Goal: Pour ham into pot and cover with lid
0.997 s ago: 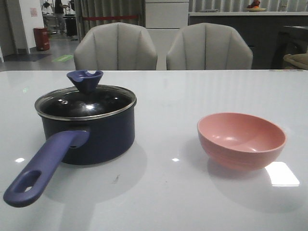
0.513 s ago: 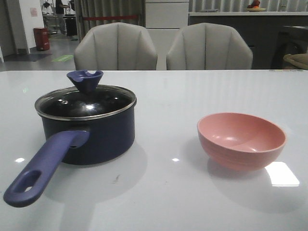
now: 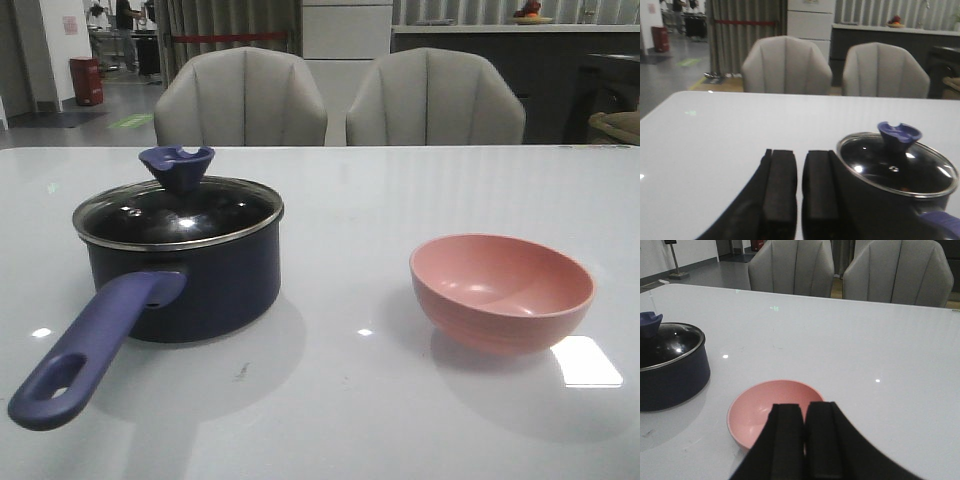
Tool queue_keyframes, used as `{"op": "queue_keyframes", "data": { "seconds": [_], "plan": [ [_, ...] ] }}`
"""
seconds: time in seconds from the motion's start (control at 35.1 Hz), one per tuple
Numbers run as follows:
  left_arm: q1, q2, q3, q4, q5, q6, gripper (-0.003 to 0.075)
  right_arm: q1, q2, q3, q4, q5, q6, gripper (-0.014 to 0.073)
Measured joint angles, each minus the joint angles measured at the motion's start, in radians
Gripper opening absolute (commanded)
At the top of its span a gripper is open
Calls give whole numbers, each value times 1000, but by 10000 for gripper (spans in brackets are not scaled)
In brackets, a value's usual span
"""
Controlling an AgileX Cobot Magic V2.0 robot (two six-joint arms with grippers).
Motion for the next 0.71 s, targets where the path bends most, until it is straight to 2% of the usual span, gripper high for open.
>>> {"op": "queue_keyframes", "data": {
  "seconds": [0.14,0.71],
  "plan": [
    [69,-86,31,27,-10,-13,132,0,0,0,0,0,0,157],
    [73,-89,31,72,-2,-14,132,0,0,0,0,-2,0,157]
  ]
}}
